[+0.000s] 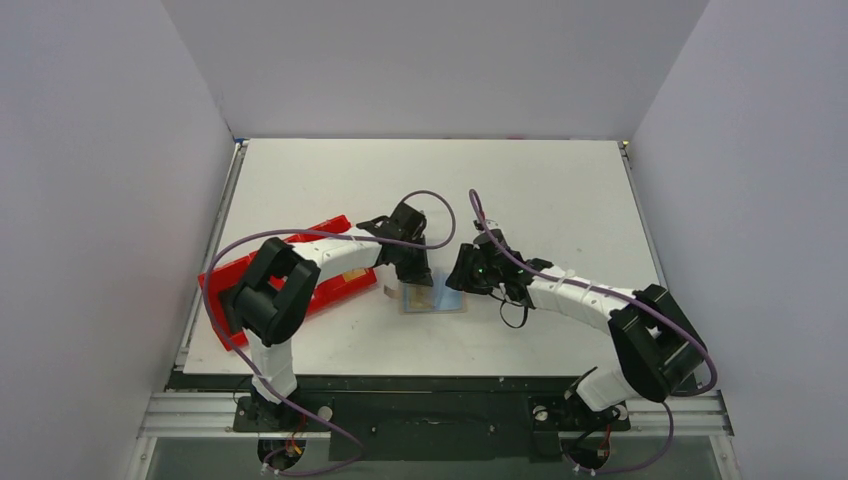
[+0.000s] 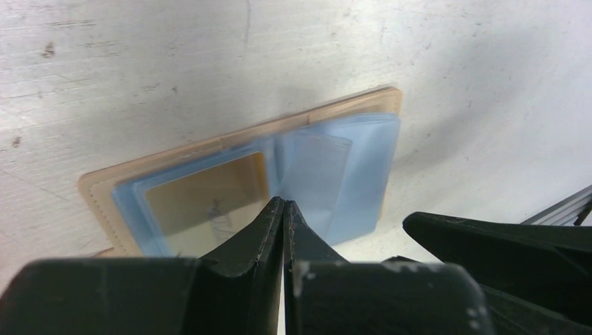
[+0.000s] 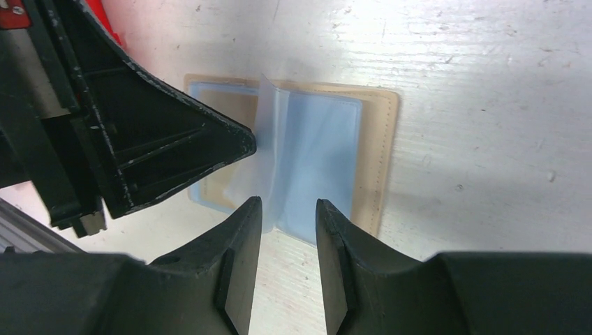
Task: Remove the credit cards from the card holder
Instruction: Remove the credit card from the card holder.
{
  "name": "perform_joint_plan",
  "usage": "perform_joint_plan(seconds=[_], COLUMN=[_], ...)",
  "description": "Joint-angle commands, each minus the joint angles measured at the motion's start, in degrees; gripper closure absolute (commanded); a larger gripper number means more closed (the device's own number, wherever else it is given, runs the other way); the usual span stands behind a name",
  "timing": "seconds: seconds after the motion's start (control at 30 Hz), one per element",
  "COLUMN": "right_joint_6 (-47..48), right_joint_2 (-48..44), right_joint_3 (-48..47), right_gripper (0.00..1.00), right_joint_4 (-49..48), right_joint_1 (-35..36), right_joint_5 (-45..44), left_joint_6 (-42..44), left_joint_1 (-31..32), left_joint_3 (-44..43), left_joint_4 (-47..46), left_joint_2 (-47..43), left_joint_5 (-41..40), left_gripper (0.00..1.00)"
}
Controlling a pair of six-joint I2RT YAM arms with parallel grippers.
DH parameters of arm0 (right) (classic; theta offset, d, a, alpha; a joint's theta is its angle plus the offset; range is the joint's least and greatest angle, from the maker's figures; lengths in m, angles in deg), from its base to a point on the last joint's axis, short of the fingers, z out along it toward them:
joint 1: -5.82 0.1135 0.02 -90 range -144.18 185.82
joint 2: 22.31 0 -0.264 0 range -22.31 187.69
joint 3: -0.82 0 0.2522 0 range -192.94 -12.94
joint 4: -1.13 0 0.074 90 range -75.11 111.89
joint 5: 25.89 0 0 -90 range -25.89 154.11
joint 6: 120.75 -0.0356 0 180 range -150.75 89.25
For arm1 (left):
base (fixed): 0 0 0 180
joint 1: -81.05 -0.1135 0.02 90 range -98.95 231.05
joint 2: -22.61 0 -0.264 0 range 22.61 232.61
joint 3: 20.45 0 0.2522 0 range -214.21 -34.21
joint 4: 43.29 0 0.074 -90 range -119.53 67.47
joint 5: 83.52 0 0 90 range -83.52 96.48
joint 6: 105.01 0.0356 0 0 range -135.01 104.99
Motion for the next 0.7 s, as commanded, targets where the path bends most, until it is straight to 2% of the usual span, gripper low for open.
perform_joint_plan(seconds=[0.0,0.37,0.67], right_joint_6=[1.1,1.3,1.1], right_joint_2=[-2.9,-5.1,-2.9], right_joint_3=[-1.6,-0.9,-1.9], right_gripper=[0.69,0.69,0.69], right_joint_4=[1.6,3.0,1.5], right_joint_1=[0.5,0.8,7.3], right_joint_5=[-3.2,-5.2,-8.6], left_joint_6=[0.4,0.0,-0.1], left_joint_1=[0.7,2.5,2.9], left_joint_3=[-3.3,-6.3,-7.1], left_joint_4=[-2.2,-2.3,-2.2], left_joint_2=[0.3,3.4,5.5], left_joint_5=[2.1,3.6,4.0], left_gripper=[1.0,1.0,1.0])
